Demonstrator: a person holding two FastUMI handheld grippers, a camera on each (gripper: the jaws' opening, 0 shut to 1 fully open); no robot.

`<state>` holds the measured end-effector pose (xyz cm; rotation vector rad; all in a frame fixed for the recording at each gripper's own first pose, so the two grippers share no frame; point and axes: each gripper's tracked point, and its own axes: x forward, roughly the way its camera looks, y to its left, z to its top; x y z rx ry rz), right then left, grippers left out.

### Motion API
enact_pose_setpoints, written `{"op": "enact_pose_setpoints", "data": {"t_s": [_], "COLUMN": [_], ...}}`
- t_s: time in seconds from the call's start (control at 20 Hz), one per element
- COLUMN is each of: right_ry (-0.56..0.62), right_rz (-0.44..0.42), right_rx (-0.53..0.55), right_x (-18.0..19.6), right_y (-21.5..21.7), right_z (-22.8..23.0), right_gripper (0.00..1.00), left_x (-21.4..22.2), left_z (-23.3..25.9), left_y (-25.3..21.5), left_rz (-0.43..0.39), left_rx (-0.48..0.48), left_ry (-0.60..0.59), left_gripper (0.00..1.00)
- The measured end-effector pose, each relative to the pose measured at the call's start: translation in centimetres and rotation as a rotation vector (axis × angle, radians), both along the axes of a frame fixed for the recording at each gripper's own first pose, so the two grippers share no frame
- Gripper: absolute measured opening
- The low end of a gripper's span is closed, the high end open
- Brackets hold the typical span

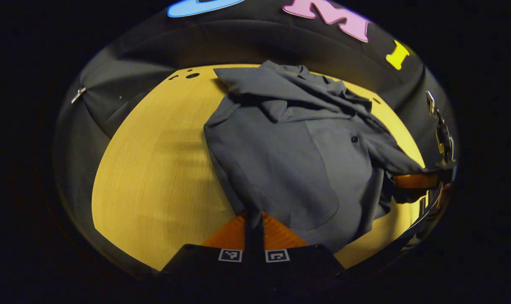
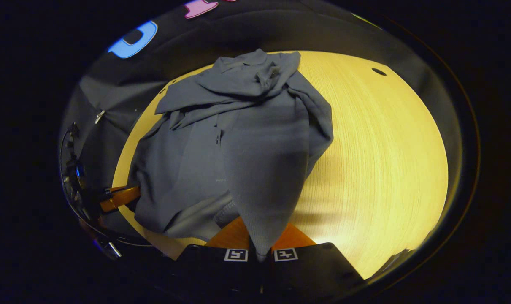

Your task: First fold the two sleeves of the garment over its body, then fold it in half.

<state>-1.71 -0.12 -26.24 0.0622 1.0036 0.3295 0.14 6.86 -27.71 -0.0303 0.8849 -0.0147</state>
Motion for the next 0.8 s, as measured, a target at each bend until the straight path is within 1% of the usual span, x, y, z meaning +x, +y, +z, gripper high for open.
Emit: {"op": "enact_pose_setpoints", "data": {"t_s": [0.05,0.1,0.25,0.4,0.6,0.7,0.8], "right_ry": [-0.013,-0.029,-0.063,-0.095,-0.151,-0.188,-0.223], "right_rz": [-0.001,-0.011,-0.04,-0.063,-0.072,-0.075,-0.08], "right_rx": [-0.004,0.003,0.072,0.091,0.104,0.11,0.113], "right_x": [0.2,0.5,1.6,2.7,4.3,4.9,5.4], "right_y": [-0.1,0.0,1.2,1.3,1.5,1.7,1.7], "right_z": [0.5,1.0,3.1,4.8,6.3,7.3,8.3], "right_gripper": [0.08,0.08,0.08,0.08,0.08,0.08,0.08], "left_x": [0.3,0.5,1.7,2.6,3.7,4.0,4.7], "left_z": [0.7,1.3,4.0,6.0,8.1,9.5,10.7], "left_y": [-0.3,-0.6,-1.6,-2.0,-2.2,-2.5,-2.8], "left_rz": [0.005,0.011,0.018,0.021,0.027,0.012,-0.011], "left_rx": [-0.02,-0.037,-0.103,-0.143,-0.173,-0.189,-0.184], "left_ry": [-0.015,-0.032,-0.1,-0.146,-0.192,-0.233,-0.277], "left_gripper": [0.02,0.06,0.05,0.06,0.06,0.06,0.06]}}
